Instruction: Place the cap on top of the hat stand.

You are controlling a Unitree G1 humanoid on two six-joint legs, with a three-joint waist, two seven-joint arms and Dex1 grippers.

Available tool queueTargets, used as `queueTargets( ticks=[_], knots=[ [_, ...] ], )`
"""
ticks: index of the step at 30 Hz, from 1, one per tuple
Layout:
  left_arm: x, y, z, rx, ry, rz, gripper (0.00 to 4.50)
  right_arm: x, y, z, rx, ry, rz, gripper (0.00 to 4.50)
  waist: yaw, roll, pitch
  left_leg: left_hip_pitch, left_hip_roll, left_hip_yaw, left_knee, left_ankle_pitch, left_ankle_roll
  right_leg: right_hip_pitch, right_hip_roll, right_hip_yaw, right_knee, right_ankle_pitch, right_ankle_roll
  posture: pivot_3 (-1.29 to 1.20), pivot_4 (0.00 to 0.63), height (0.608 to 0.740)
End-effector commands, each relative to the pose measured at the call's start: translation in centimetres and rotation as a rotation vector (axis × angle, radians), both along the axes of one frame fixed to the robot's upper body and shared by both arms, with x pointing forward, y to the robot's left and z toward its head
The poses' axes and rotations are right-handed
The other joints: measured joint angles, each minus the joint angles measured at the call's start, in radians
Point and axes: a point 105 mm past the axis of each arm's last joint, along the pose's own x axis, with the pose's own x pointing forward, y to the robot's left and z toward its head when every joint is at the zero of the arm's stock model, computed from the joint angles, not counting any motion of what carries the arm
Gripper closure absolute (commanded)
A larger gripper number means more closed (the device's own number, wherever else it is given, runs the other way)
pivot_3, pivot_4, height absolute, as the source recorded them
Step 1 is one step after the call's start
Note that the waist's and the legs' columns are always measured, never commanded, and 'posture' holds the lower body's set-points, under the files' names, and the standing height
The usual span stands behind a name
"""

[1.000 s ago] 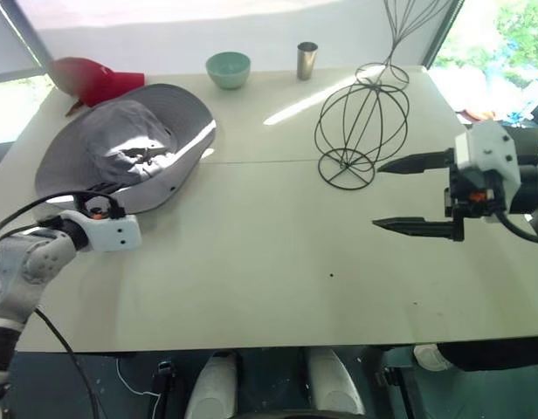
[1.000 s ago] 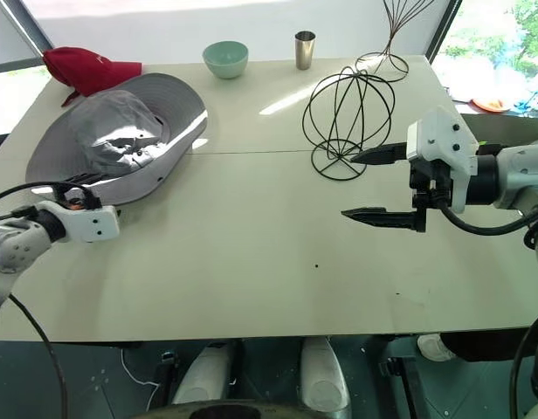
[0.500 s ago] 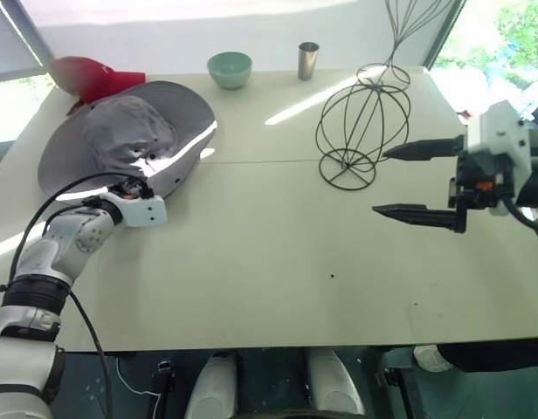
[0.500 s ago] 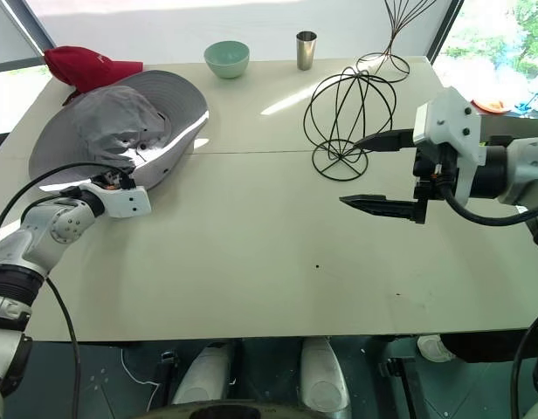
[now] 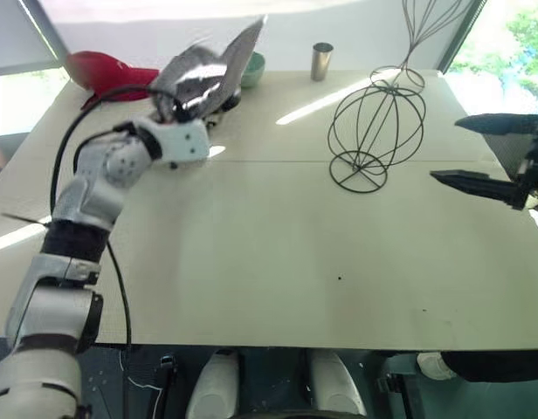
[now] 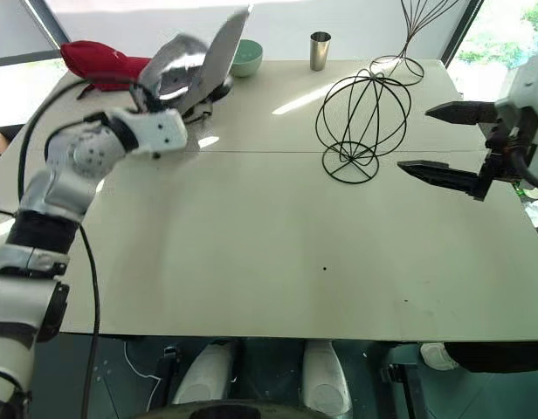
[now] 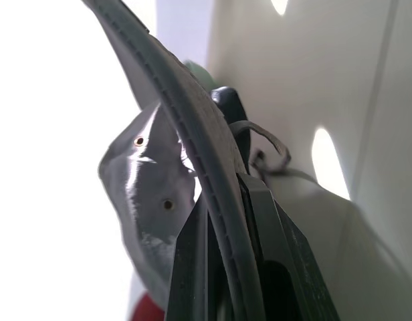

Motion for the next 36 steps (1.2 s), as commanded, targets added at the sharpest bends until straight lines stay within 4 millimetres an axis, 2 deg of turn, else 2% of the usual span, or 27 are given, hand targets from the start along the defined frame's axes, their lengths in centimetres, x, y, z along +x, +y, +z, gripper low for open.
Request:
queueTargets(
  ticks=[1, 5, 9, 13, 19, 21, 25, 27, 29, 32, 36],
  knots=[
    [-1.7, -4.2, 5.3, 0.009, -0.164, -0.144, 4.46, -0.7, -0.9, 1.8, -0.006, -0.087, -0.053, 0.0, -0.005, 0.0, 0.0, 0.0, 0.0, 0.0, 0.0, 0.0, 0.0, 0.0, 0.0, 0.0, 0.0, 0.0, 0.0, 0.0, 0.15, 0.74],
    [-3.3, -8.1, 8.1, 0.025, -0.27, -0.272, 4.46, -1.0, -1.6, 1.9, 0.011, -0.097, -0.097, 0.0, -0.013, 0.0, 0.0, 0.001, 0.0, 0.0, 0.0, 0.0, 0.0, 0.0, 0.0, 0.0, 0.0, 0.0, 0.0, 0.0, 0.15, 0.74],
    [-5.3, -12.3, 9.0, 0.121, -0.389, -0.417, 4.46, -1.5, -2.2, 2.0, 0.029, -0.111, -0.133, 0.0, -0.009, 0.0, 0.0, 0.001, 0.0, 0.0, -0.001, 0.0, 0.0, 0.0, 0.0, 0.001, 0.0, 0.0, 0.0, 0.0, 0.15, 0.74],
    [-5.9, -14.8, 7.2, 0.307, -0.513, -0.511, 4.46, -2.0, -2.5, 2.3, 0.054, -0.119, -0.154, 0.0, -0.008, 0.0, 0.0, 0.001, 0.0, 0.0, 0.0, 0.0, 0.0, 0.0, 0.0, 0.001, 0.0, 0.0, 0.0, 0.0, 0.15, 0.74],
    [-6.1, -17.7, 4.6, 0.459, -0.673, -0.617, 4.46, -2.8, -3.4, 1.8, 0.071, -0.092, -0.198, 0.0, -0.006, -0.001, 0.0, 0.001, 0.0, 0.0, 0.0, 0.0, 0.0, 0.0, 0.0, 0.001, 0.0, 0.0, 0.0, 0.0, 0.15, 0.74],
    [-6.1, -18.3, 2.8, 0.554, -0.736, -0.654, 4.46, -3.1, -4.1, 1.6, 0.082, -0.082, -0.231, 0.0, -0.006, -0.001, 0.0, 0.001, 0.0, 0.0, -0.001, 0.0, 0.0, 0.0, 0.0, 0.001, 0.0, 0.0, 0.001, 0.0, 0.15, 0.74],
    [-5.7, -18.1, -1.1, 0.695, -0.773, -0.717, 4.46, -3.5, -5.3, 1.0, 0.093, -0.073, -0.286, 0.0, -0.006, -0.001, 0.0, 0.001, -0.001, 0.0, -0.001, 0.0, 0.0, 0.0, 0.0, 0.001, 0.0, 0.0, 0.001, 0.0, 0.15, 0.74],
    [-5.2, -17.7, -3.4, 0.747, -0.73, -0.745, 4.46, -3.7, -5.5, 0.8, 0.106, -0.068, -0.299, 0.0, -0.005, -0.001, 0.0, 0.001, -0.001, 0.0, -0.001, 0.0, 0.0, 0.0, 0.0, 0.001, 0.0, 0.0, 0.001, 0.0, 0.15, 0.74],
    [-4.8, -17.4, -4.8, 0.759, -0.686, -0.754, 4.46, -3.8, -5.7, 0.6, 0.111, -0.061, -0.307, 0.0, -0.006, -0.001, 0.0, 0.001, -0.001, 0.0, -0.001, 0.0, 0.0, 0.001, 0.0, 0.001, 0.0, 0.0, 0.001, 0.0, 0.15, 0.74],
    [-4.2, -16.9, -6.1, 0.717, -0.595, -0.739, 4.46, -4.0, -6.1, 0.0, 0.114, -0.042, -0.329, 0.0, -0.005, -0.001, 0.0, 0.001, -0.001, 0.0, -0.001, 0.0, 0.0, 0.001, 0.0, 0.001, 0.0, 0.0, 0.001, 0.0, 0.15, 0.74],
    [-4.0, -16.9, -6.3, 0.638, -0.525, -0.725, 4.46, -4.1, -6.7, -0.2, 0.122, -0.036, -0.358, 0.0, -0.005, -0.001, 0.0, 0.001, -0.001, 0.0, -0.001, 0.0, 0.0, 0.001, 0.0, 0.001, 0.0, 0.0, 0.001, 0.0, 0.15, 0.74]
  ],
)
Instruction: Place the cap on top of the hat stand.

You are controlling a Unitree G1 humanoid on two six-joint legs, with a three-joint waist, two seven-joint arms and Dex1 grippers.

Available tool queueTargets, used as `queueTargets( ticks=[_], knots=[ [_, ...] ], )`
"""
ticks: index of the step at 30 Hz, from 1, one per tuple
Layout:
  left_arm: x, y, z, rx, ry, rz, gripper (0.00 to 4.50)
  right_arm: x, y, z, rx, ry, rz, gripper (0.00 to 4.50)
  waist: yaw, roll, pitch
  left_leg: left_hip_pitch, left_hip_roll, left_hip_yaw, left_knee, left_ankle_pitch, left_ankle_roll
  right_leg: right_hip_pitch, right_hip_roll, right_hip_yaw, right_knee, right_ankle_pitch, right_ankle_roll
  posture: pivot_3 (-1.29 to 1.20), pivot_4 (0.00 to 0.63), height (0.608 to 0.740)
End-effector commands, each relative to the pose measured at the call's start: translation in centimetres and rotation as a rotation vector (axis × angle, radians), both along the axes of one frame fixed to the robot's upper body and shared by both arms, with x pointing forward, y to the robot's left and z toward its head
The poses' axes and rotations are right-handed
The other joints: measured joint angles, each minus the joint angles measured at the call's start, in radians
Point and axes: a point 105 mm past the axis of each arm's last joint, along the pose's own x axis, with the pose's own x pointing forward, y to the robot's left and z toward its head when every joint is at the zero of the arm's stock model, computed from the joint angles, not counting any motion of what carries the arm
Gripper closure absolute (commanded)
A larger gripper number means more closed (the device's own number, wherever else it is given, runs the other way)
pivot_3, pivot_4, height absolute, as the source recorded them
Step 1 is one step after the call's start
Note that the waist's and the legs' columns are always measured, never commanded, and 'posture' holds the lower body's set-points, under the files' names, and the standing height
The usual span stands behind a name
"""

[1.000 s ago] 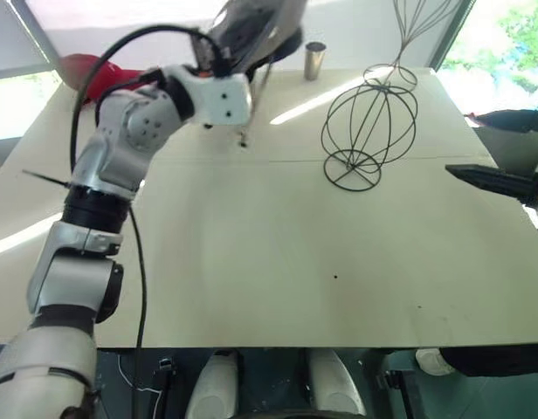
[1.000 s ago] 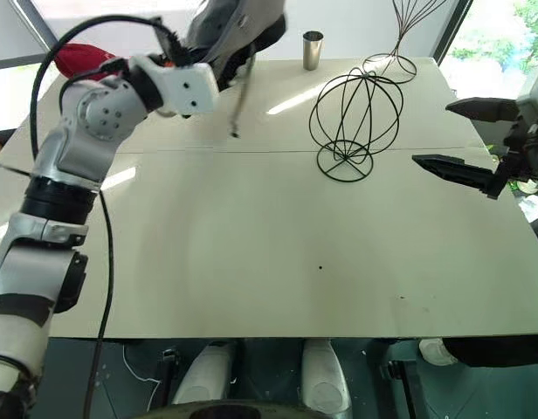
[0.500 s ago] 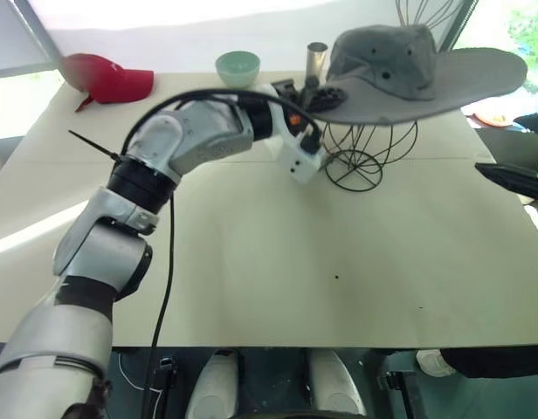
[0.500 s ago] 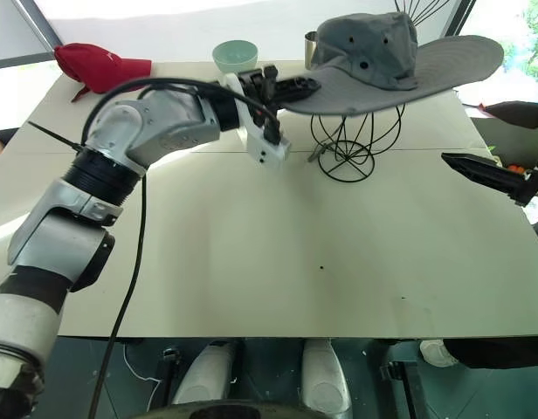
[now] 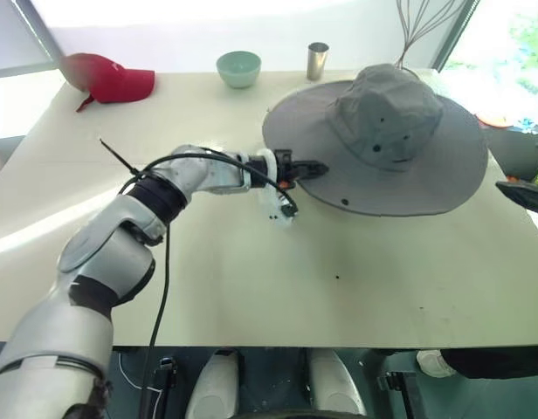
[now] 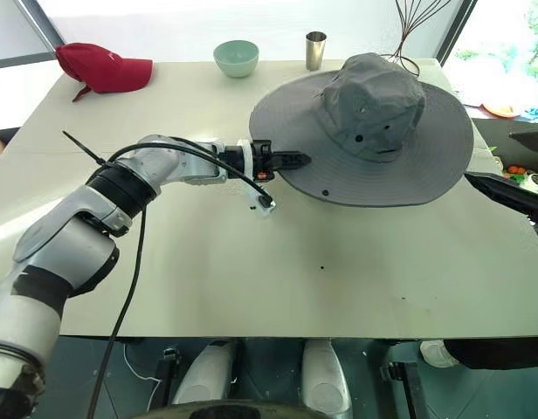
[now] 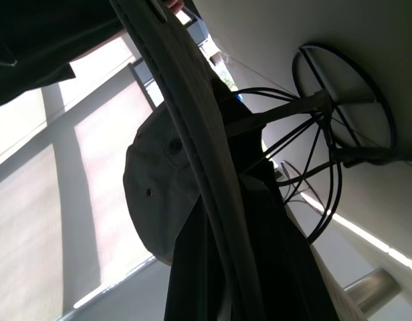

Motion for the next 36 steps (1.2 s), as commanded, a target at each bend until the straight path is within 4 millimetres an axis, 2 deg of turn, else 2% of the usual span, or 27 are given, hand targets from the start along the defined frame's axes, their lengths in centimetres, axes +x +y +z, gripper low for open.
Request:
queueTargets(
  ticks=[1, 5, 9, 13, 17, 22, 23, 27, 31, 34, 36],
  knots=[
    [0.0, -0.3, 0.8, -0.078, 0.077, 0.017, 4.46, -0.6, -0.6, 1.1, -0.007, -0.059, -0.035, 0.0, 0.0, 0.0, 0.0, 0.0, 0.0, 0.0, 0.0, 0.0, 0.0, 0.0, 0.0, 0.0, 0.0, 0.0, 0.0, 0.0, 0.15, 0.74],
    [-0.5, -0.5, 0.6, -0.063, 0.081, -0.007, 4.46, -0.5, -0.9, 1.1, -0.005, -0.056, -0.047, 0.0, 0.0, 0.0, 0.0, 0.0, 0.0, 0.0, 0.0, 0.0, 0.0, 0.0, 0.0, 0.0, 0.0, 0.0, 0.0, 0.0, 0.15, 0.74],
    [-0.5, -0.4, -0.6, 0.009, 0.05, -0.014, 4.46, -0.2, -1.1, 1.0, -0.001, -0.056, -0.055, 0.0, 0.0, 0.0, 0.0, 0.0, 0.0, 0.0, 0.0, 0.0, 0.0, 0.0, 0.0, 0.0, 0.0, 0.0, 0.0, 0.0, 0.15, 0.74],
    [-0.2, -0.3, -0.6, -0.045, 0.127, 0.018, 4.46, -0.1, -1.3, 1.1, 0.0, -0.062, -0.062, 0.0, 0.0, 0.0, 0.0, 0.0, 0.0, 0.0, 0.0, 0.0, 0.0, 0.0, 0.0, 0.0, 0.0, 0.0, 0.0, 0.0, 0.15, 0.74],
    [-0.3, -0.3, -0.6, -0.062, 0.171, 0.022, 3.12, -0.1, -1.6, 1.2, 0.0, -0.068, -0.074, 0.0, 0.0, 0.0, 0.0, 0.0, 0.0, 0.0, 0.0, 0.0, 0.0, 0.0, 0.0, 0.0, 0.0, 0.0, 0.0, 0.0, 0.15, 0.74],
    [-0.7, 0.2, -0.8, -0.074, 0.211, 0.023, 0.44, 0.1, -1.8, 1.2, -0.001, -0.07, -0.08, 0.0, 0.0, 0.0, 0.0, 0.0, 0.0, 0.0, 0.0, 0.0, 0.0, 0.0, 0.0, 0.0, 0.0, 0.0, 0.0, 0.0, 0.15, 0.74],
    [-0.8, 0.5, -0.8, -0.08, 0.221, 0.027, 0.05, 0.2, -1.8, 1.2, -0.001, -0.071, -0.08, 0.0, -0.002, 0.0, 0.0, 0.0, 0.0, 0.0, 0.0, 0.0, 0.0, 0.0, 0.0, 0.0, 0.0, 0.0, 0.0, 0.0, 0.15, 0.74],
    [-1.0, 2.6, -0.3, -0.121, 0.275, 0.061, 0.05, 0.4, -1.9, 1.1, -0.004, -0.069, -0.077, 0.0, -0.007, 0.0, 0.0, 0.001, 0.0, 0.0, 0.0, 0.0, 0.0, 0.0, 0.0, 0.0, 0.0, 0.0, 0.0, 0.0, 0.15, 0.74],
    [-1.5, 6.1, 0.8, -0.187, 0.378, 0.121, 0.05, 0.5, -2.5, 1.0, -0.007, -0.056, -0.086, 0.0, -0.005, 0.001, 0.0, 0.001, 0.0, 0.0, 0.0, 0.0, 0.0, 0.0, 0.0, 0.0, 0.001, 0.0, 0.0, 0.0, 0.15, 0.74],
    [-2.2, 9.1, 1.3, -0.217, 0.492, 0.182, 0.05, 0.4, -3.1, 0.6, -0.015, -0.025, -0.091, 0.0, -0.004, 0.001, 0.0, 0.001, 0.0, 0.0, 0.0, 0.0, 0.0, 0.0, 0.0, 0.0, 0.001, 0.0, 0.0, 0.0, 0.15, 0.74],
    [-2.9, 10.9, 1.4, -0.246, 0.639, 0.232, 0.05, 0.3, -3.6, 0.3, -0.023, -0.002, -0.092, 0.0, -0.004, 0.001, -0.001, 0.001, 0.0, 0.0, 0.0, 0.0, 0.0, 0.0, 0.0, 0.0, 0.001, 0.0, 0.0, 0.0, 0.15, 0.74]
  ],
)
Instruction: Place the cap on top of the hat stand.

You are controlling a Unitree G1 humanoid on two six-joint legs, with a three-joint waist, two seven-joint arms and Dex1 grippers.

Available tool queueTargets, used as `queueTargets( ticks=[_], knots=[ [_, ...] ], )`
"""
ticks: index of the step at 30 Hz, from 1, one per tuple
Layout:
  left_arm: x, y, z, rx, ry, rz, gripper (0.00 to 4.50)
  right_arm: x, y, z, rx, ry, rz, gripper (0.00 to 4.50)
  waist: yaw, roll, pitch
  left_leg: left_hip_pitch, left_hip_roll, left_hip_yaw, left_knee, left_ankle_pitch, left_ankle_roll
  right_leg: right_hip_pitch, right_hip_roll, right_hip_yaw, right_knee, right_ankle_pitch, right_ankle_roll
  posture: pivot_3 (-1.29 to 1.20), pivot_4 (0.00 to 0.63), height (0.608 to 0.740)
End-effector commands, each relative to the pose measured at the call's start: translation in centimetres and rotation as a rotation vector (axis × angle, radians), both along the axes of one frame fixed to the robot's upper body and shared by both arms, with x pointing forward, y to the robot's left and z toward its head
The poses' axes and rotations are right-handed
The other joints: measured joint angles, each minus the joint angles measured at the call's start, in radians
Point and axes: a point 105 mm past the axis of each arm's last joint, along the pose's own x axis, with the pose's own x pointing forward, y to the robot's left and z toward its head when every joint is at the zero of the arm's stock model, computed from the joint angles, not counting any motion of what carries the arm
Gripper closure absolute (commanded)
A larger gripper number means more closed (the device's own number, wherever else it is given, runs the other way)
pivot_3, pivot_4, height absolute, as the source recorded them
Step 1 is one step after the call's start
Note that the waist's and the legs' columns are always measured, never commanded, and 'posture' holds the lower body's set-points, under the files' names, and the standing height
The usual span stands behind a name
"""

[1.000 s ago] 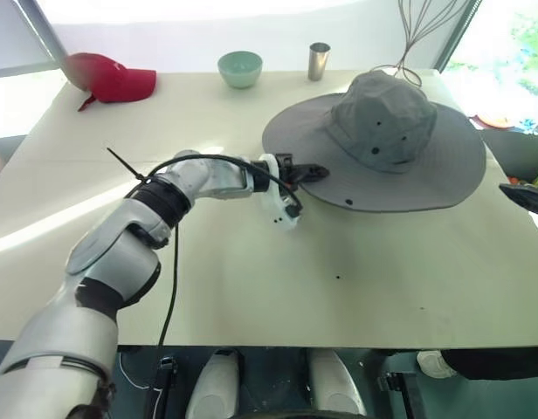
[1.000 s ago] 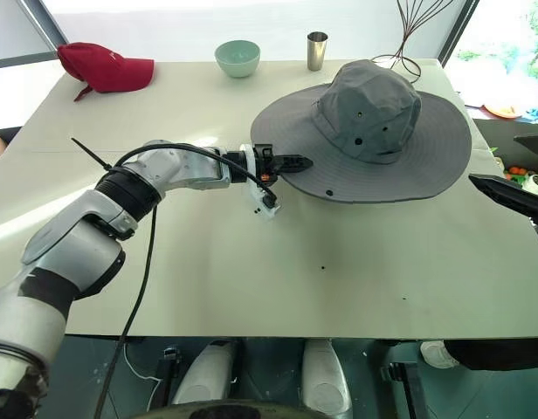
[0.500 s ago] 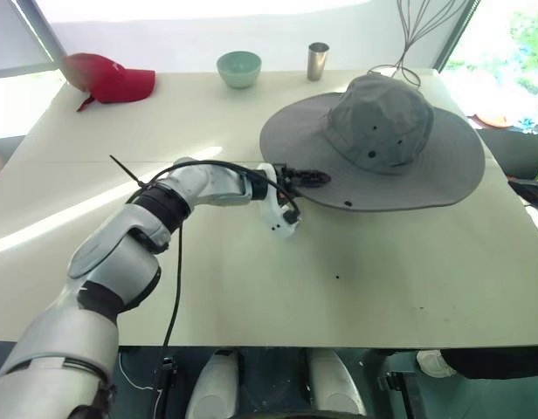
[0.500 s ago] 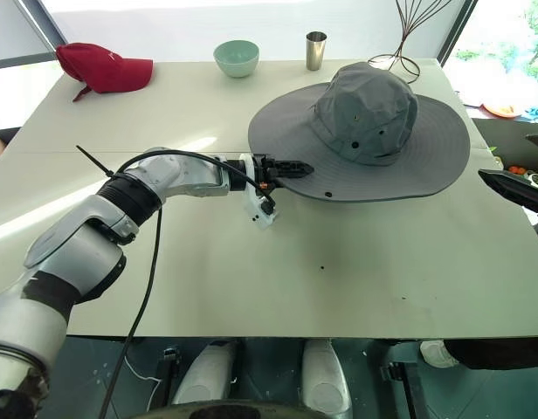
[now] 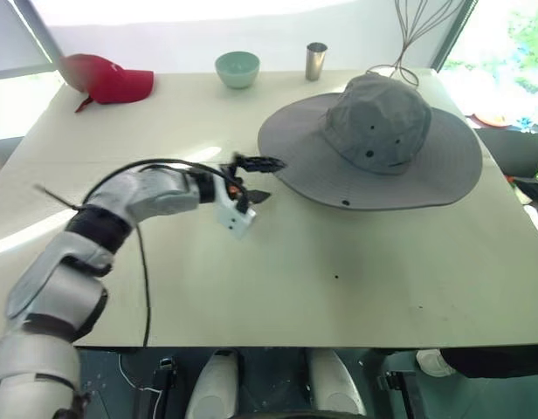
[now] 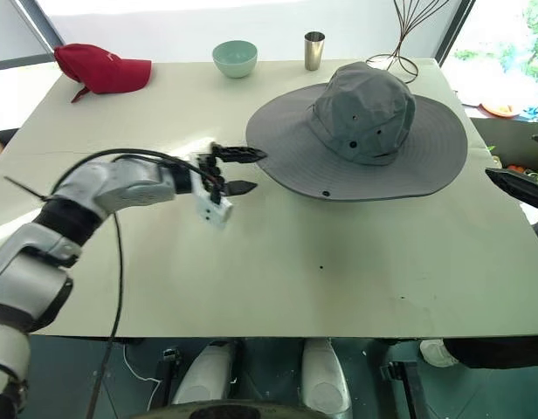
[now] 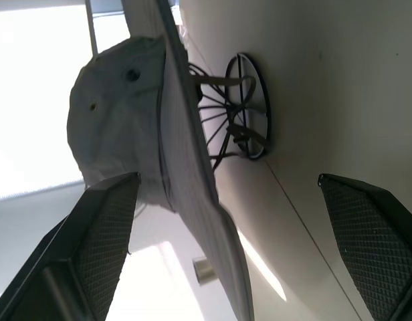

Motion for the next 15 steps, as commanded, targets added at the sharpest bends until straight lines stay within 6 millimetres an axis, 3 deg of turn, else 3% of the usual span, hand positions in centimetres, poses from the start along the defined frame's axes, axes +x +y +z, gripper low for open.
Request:
queueTargets(
  ticks=[1, 5, 7, 8, 9, 11, 15],
  knots=[
    [-1.5, 2.0, 1.9, -0.111, 0.209, 0.038, 0.05, -0.3, -0.6, 0.7, -0.048, 0.003, 0.002, 0.0, 0.001, 0.0, 0.0, 0.0, 0.0, 0.0, 0.0, 0.0, 0.0, 0.0, 0.0, 0.0, 0.0, 0.0, 0.0, 0.0, 0.15, 0.74],
    [-1.7, 8.6, 1.6, -0.166, 0.63, 0.295, 0.05, -0.5, -1.7, 0.6, -0.045, 0.061, 0.014, 0.0, -0.006, 0.001, 0.0, 0.0, 0.001, 0.0, 0.0, 0.0, 0.0, 0.0, 0.001, 0.0, 0.001, 0.0, 0.0, 0.0, 0.15, 0.74],
    [-2.0, 10.5, 3.0, -0.252, 0.808, 0.341, 0.05, -0.4, -2.1, 0.9, -0.045, 0.076, 0.021, 0.0, -0.009, 0.001, 0.0, 0.001, 0.001, 0.0, 0.0, 0.0, 0.0, 0.0, 0.001, 0.0, 0.002, 0.0, 0.0, 0.0, 0.15, 0.74],
    [-1.7, 11.0, 4.5, -0.359, 0.896, 0.359, 0.05, -0.3, -2.2, 1.0, -0.035, 0.085, 0.027, 0.0, -0.01, 0.001, 0.0, 0.001, 0.001, 0.0, 0.0, 0.0, 0.0, 0.0, 0.002, 0.0, 0.002, 0.0, 0.0, 0.0, 0.15, 0.74],
    [-1.5, 11.8, 8.2, -0.544, 1.024, 0.326, 0.05, -0.2, -2.3, 1.4, -0.013, 0.093, 0.042, 0.0, -0.005, 0.001, 0.0, 0.001, 0.001, 0.0, 0.001, 0.0, 0.0, 0.001, 0.001, 0.0, 0.002, 0.0, 0.0, 0.0, 0.15, 0.74],
    [-2.5, 12.2, 12.8, -0.711, 1.206, 0.196, 0.05, 0.1, -2.4, 2.0, 0.019, 0.101, 0.063, 0.0, -0.001, 0.0, 0.001, 0.003, 0.001, 0.0, 0.002, 0.0, 0.0, 0.005, 0.001, 0.0, 0.002, 0.0, 0.0, 0.0, 0.15, 0.74],
    [-3.1, 11.9, 14.9, -0.716, 1.254, 0.146, 0.05, 0.9, -2.6, 2.4, 0.031, 0.103, 0.08, 0.0, -0.024, 0.002, -0.001, 0.001, 0.001, 0.0, 0.002, -0.001, 0.001, 0.002, 0.001, -0.001, 0.001, -0.001, 0.001, 0.0, 0.15, 0.74]
  ],
)
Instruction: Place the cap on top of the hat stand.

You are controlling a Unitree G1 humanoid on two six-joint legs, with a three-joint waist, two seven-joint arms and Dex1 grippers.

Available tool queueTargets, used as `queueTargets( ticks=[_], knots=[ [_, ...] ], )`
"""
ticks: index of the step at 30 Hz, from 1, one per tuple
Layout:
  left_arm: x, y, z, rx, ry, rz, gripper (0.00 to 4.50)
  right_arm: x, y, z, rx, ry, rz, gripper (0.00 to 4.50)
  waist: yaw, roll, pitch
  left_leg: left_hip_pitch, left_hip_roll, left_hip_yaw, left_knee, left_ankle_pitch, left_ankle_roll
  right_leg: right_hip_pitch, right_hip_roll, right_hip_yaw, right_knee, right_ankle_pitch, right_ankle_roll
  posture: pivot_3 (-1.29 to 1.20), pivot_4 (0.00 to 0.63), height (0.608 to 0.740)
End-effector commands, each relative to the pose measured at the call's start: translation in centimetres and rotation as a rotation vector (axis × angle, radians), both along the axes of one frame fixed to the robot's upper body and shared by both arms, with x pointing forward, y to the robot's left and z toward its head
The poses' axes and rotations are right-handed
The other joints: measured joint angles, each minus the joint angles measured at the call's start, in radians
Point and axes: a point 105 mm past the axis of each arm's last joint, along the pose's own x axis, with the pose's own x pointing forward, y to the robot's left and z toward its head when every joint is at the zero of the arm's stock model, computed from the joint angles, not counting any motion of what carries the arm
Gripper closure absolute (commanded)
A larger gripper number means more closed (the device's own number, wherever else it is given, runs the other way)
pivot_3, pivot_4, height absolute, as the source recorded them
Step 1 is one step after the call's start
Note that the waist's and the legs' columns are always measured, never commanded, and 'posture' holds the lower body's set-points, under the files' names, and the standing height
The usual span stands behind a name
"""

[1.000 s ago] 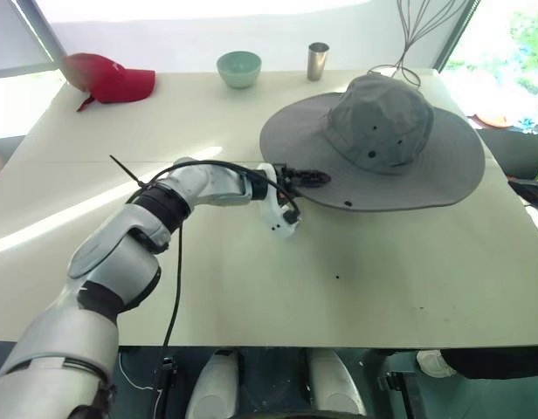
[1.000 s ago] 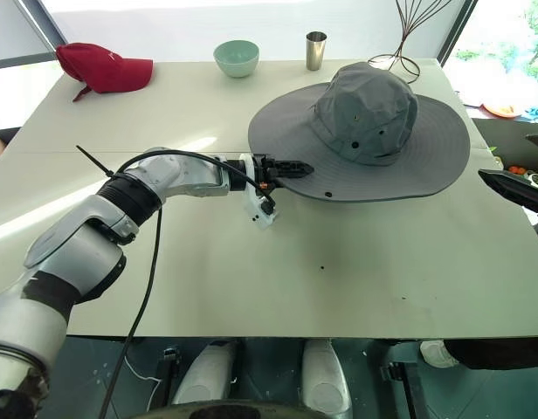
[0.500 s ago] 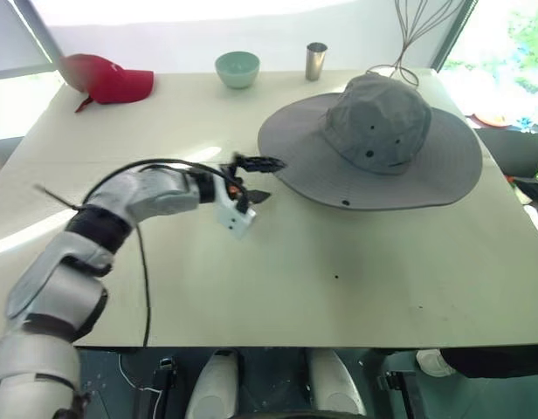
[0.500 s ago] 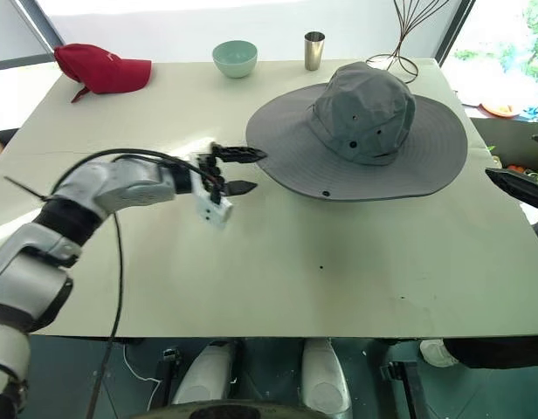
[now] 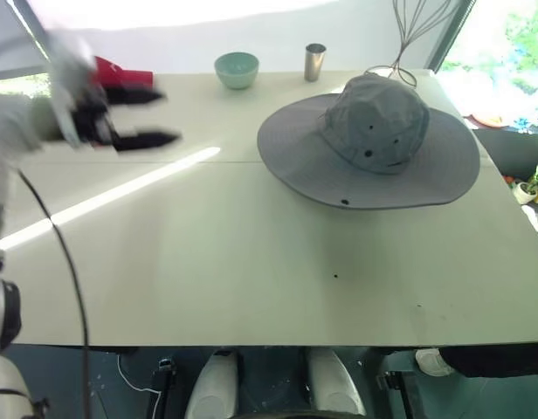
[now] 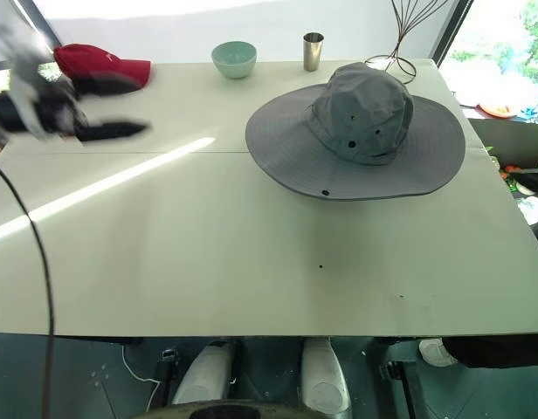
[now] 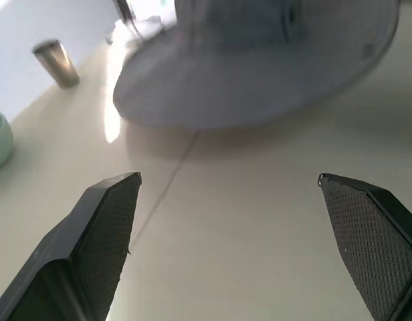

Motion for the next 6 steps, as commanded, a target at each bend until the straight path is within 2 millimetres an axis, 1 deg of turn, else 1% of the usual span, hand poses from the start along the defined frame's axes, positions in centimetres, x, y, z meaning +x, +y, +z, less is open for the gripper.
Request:
queueTargets(
  ticks=[1, 4, 6],
  knots=[
    [-0.2, -0.3, 1.7, -0.079, 0.032, -0.027, 0.05, 0.4, -0.1, 0.9, -0.01, -0.019, 0.017, 0.0, -0.008, 0.003, -0.002, 0.001, 0.0, 0.0, 0.0, -0.001, 0.001, 0.001, 0.0, 0.0, 0.0, 0.0, 0.0, 0.0, 0.15, 0.74],
    [0.0, -1.1, 3.1, -0.146, 0.044, -0.039, 0.05, 1.0, 0.0, 0.9, -0.008, -0.023, 0.025, 0.0, -0.01, 0.004, -0.001, 0.001, 0.0, 0.0, -0.001, -0.001, 0.001, 0.0, 0.0, 0.0, 0.0, -0.001, 0.0, 0.0, 0.15, 0.74],
    [0.1, -1.5, 3.0, -0.115, 0.023, -0.038, 0.05, 1.3, 0.1, 0.9, -0.005, -0.026, 0.031, 0.0, -0.011, 0.004, -0.001, 0.001, 0.0, 0.0, -0.001, -0.001, 0.001, -0.001, 0.0, 0.0, 0.001, -0.001, 0.0, 0.0, 0.15, 0.74]
  ],
)
